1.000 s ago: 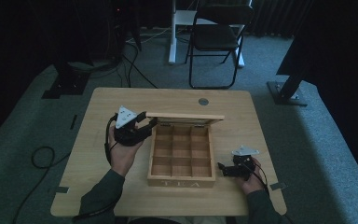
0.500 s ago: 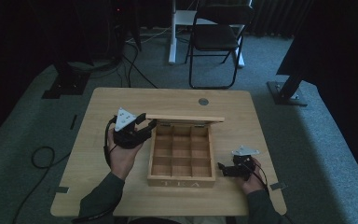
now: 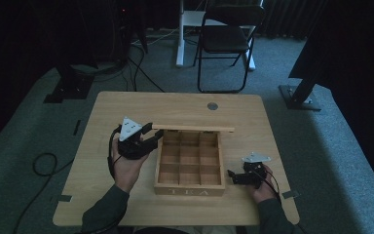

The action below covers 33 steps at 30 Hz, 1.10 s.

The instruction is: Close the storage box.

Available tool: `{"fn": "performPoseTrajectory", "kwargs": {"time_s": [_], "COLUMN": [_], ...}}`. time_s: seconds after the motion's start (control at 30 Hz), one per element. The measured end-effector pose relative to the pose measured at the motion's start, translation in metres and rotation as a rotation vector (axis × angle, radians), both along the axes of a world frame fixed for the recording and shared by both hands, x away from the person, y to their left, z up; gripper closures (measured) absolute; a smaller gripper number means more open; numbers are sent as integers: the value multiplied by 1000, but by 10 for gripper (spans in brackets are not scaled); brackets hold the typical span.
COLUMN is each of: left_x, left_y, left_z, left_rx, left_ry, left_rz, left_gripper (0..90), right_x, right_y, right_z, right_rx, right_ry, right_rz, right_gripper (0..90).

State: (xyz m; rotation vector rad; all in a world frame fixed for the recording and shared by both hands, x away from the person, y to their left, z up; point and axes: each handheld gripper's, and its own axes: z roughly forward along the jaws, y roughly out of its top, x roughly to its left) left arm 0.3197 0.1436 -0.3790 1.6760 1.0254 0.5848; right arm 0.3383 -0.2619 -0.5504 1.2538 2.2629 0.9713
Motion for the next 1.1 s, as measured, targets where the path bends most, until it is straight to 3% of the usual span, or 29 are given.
{"fn": "performPoseTrajectory", "kwargs": {"time_s": [1.1], "left_x": [-16], "left_y": [2], "left_z": [-11], "left_rx": [-14], "left_ry": [29], "left_rz": [-18], "left_gripper": [543], "right_x": [0], "right_y": [0], "right_z": [0], "right_rx": [0], "right_ry": [-2], "right_rz": [0], "right_gripper": [119]}}
